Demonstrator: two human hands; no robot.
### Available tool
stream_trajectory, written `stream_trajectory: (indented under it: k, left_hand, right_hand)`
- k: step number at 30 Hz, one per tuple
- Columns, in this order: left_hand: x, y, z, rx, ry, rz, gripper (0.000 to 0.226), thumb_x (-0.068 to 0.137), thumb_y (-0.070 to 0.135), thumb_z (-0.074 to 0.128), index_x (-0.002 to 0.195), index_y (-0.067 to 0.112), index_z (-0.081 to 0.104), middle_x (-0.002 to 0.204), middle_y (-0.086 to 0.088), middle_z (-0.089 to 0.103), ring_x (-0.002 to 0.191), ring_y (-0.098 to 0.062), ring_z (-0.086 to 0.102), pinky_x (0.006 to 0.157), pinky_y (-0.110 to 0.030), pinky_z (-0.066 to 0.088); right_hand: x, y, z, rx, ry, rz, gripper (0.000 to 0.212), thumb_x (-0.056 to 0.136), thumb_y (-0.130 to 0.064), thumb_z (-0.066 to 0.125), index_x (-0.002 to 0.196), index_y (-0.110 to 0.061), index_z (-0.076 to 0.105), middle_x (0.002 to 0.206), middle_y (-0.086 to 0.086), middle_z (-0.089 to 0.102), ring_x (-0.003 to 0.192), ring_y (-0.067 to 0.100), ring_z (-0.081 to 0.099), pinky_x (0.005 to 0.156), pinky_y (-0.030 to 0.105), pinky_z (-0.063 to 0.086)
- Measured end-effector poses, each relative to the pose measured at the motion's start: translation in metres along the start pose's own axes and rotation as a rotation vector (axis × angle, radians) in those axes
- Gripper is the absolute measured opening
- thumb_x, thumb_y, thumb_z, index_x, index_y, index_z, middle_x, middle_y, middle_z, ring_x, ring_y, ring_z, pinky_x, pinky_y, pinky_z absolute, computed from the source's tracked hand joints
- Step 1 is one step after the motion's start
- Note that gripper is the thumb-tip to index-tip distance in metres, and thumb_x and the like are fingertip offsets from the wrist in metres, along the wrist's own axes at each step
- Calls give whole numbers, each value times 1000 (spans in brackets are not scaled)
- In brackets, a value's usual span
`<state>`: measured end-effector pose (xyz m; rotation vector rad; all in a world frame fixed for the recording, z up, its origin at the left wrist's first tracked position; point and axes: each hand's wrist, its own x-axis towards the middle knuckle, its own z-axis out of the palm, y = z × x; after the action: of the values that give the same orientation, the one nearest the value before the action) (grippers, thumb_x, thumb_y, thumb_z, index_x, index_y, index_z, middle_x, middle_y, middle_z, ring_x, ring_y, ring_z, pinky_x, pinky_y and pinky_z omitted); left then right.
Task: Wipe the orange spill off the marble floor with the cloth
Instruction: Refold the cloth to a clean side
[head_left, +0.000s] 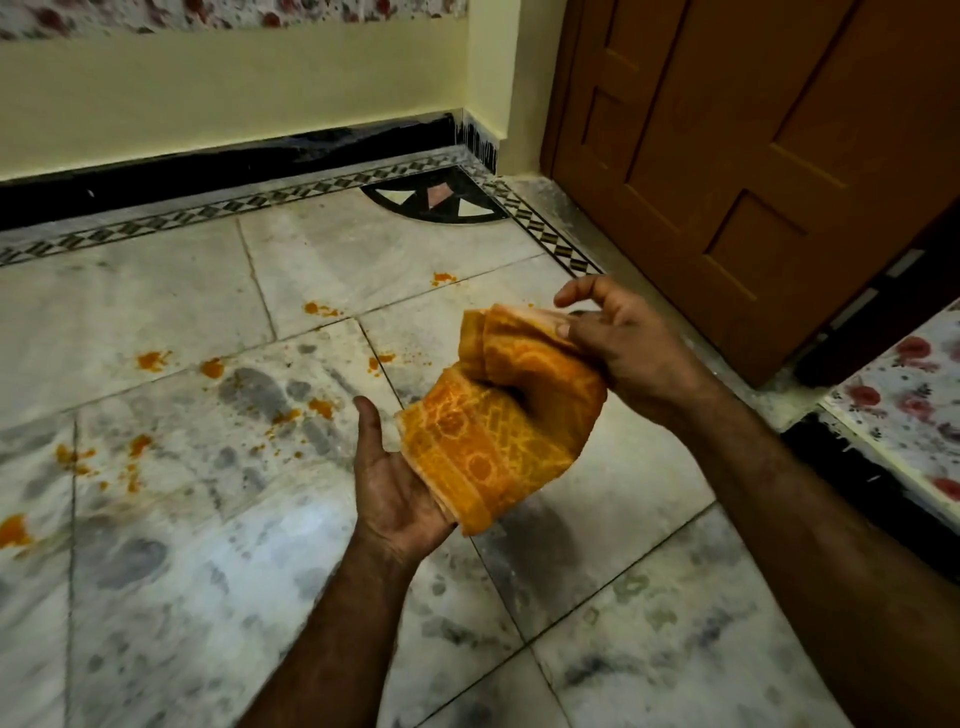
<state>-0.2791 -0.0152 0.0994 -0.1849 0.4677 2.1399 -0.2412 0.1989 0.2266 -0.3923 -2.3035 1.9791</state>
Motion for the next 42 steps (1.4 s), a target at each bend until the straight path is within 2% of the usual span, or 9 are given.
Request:
stream_trajectory:
  k: [8,11,19,23,24,27,31,37,42]
  left_hand:
    - [-12,27,-9,253,-195,-244,80,88,57,66,147,7,47,152,-26,42,142,-46,38,115,-63,30]
    - [-11,36,-10,245,-273,-194,76,97,40,61,154,2,28,155,-28,34,146,-44,30,119,-59,21]
    - [2,35,51,895,-169,91,90,59,34,95,134,11,52,127,-11,68,118,-32,64,92,-41,54]
    - [4,25,70,1071,-218,149,64,65,16,87,124,29,66,120,-11,72,107,-32,68,80,-55,58]
    - [3,22,73,1081,-221,153,57,68,10,86,119,28,69,117,-13,73,104,-34,68,80,-61,57]
    - [-2,10,80,969,-196,152,52,70,-9,79,113,19,71,112,-7,76,102,-27,72,74,-38,61]
    - [-6,-1,86,841,-176,174,45,72,-9,69,105,20,76,113,-8,76,105,-29,72,80,-37,60]
    - [-7,1,86,771,-107,203,36,73,-11,69,100,11,77,105,-14,77,97,-31,74,75,-37,61]
    - [1,8,73,814,44,153,66,65,-8,79,127,-1,59,114,-20,73,105,-38,70,80,-44,60]
  right_hand:
    - [-5,-56,-8,146,52,-201,32,92,12,43,78,-9,62,64,-7,64,58,5,57,53,18,46]
    - [-9,-68,-5,173,-5,-230,32,91,13,42,78,-7,63,62,-5,67,57,5,59,53,18,49]
    - [-15,-77,-1,183,-144,-253,32,91,13,40,77,-7,62,61,-5,65,53,4,56,50,17,47]
    - [-11,-77,-1,232,-104,-262,28,90,12,46,81,-8,63,66,-3,65,58,6,58,54,19,49]
    - [-9,-76,-3,266,-64,-248,27,89,12,47,81,-9,63,66,-2,64,58,7,56,53,20,49]
    - [0,-66,-9,338,88,-151,25,89,11,50,83,-9,64,63,1,60,53,10,52,50,21,46]
    - [7,-37,-22,476,179,103,18,94,-4,58,112,-4,63,91,13,65,76,22,66,65,33,60]
    - [-28,24,-17,586,-48,555,71,93,-62,51,134,-4,54,116,20,71,107,35,70,93,51,56]
    - [-53,42,-8,531,-45,478,29,99,-35,54,116,-17,68,122,21,69,107,35,66,103,60,44]
